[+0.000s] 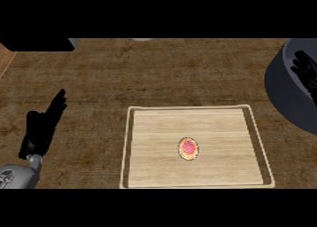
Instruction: Pick the cupcake from the tray and place it in the pot
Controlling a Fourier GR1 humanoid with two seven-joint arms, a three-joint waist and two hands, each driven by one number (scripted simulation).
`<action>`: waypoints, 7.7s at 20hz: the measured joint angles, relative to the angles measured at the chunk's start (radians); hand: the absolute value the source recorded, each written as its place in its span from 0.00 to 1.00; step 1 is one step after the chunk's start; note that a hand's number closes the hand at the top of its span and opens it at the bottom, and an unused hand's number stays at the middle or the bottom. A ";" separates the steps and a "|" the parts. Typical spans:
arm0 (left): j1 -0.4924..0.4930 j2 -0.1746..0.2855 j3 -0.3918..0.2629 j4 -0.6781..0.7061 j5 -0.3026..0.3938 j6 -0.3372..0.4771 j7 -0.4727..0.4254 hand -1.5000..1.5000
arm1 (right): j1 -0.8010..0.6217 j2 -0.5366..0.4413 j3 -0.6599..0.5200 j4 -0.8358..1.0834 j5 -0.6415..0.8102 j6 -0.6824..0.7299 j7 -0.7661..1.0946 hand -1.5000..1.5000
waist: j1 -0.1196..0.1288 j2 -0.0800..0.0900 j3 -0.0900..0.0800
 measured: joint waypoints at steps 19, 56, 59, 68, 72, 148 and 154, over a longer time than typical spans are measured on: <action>-0.123 -0.097 0.167 -0.184 0.112 0.019 -0.099 0.50 | 0.385 -0.011 0.031 -0.443 0.274 -0.050 -0.347 0.00 | -0.008 0.007 0.007; -0.127 -0.203 0.261 -0.177 0.013 -0.079 -0.084 0.50 | 0.200 0.283 0.536 -0.561 0.868 0.219 0.412 0.00 | 0.011 0.012 0.007; -0.128 -0.211 0.269 -0.194 -0.003 -0.078 -0.065 0.50 | 0.193 0.314 0.540 -0.542 0.914 0.228 0.428 0.00 | 0.011 0.012 0.007; -0.121 -0.243 0.282 -0.199 -0.032 -0.099 -0.069 0.50 | 0.184 0.394 0.538 -0.376 1.028 0.172 0.395 0.00 | 0.011 0.012 0.007; -0.146 -0.248 0.302 -0.158 -0.036 -0.117 -0.084 0.50 | 0.150 0.427 0.516 -0.272 1.047 0.145 0.333 0.00 | 0.011 0.013 0.007; -0.155 -0.305 0.336 -0.196 -0.090 -0.155 -0.043 0.50 | -0.107 -0.081 -0.459 0.239 0.921 -0.208 -0.245 1.00 | 0.023 0.016 0.008; -0.149 -0.299 0.343 -0.195 -0.082 -0.175 -0.045 0.50 | -0.218 -0.128 -0.463 0.573 0.943 -0.323 -0.399 1.00 | 0.029 0.018 0.009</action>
